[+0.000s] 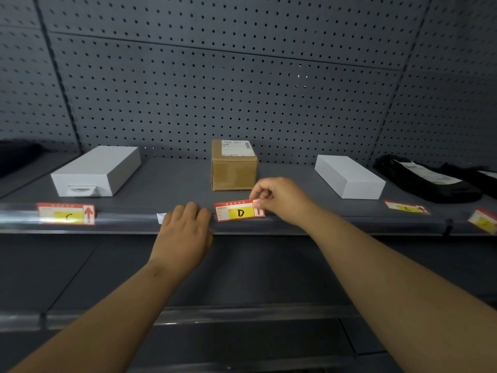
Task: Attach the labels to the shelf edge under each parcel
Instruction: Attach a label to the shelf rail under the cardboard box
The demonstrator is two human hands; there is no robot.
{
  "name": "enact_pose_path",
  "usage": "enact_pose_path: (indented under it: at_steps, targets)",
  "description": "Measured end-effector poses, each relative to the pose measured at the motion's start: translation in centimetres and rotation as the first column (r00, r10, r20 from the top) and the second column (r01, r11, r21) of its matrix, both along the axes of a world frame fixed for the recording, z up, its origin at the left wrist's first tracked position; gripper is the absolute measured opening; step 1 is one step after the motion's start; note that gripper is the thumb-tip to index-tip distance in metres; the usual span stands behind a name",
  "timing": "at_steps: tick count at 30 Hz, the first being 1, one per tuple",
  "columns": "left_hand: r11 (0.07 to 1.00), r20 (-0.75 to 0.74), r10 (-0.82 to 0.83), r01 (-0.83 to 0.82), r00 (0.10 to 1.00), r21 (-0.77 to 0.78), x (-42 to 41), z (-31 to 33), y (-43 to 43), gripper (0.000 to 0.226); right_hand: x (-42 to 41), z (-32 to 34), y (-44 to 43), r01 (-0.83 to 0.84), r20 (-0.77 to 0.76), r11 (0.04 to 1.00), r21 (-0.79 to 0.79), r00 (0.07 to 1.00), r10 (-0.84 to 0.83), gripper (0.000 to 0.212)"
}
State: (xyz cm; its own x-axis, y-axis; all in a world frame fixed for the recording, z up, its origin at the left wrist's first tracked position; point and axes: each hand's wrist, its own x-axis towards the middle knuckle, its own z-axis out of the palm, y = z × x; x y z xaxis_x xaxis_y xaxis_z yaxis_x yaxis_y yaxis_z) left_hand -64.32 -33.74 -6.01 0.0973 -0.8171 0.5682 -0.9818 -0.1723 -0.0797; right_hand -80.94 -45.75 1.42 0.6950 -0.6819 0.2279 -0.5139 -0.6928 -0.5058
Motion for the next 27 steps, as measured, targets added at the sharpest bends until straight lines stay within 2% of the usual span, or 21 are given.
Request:
enact_pose_path:
  at_steps: [9,21,27]
  targets:
    - [1.0,-0.005,-0.016,0.016,1.0,-0.008,0.15,-0.12,-0.24,0.025,0.52,-0.58,0.3,0.02,-0.092,0.992,-0.128,0.995,-0.032,0.004]
    - [0.998,-0.031,-0.045,0.044,0.999,-0.043,0.36,-0.33,-0.43,0.027,0.73,-0.29,0.92,0.028,-0.193,0.987,-0.161,0.979,-0.06,0.005]
    - [0.997,-0.019,-0.066,0.066,0.998,-0.03,0.53,-0.47,-0.14,0.049,0.91,-0.26,0.93,0.036,-0.214,0.986,-0.163,0.974,-0.071,0.013]
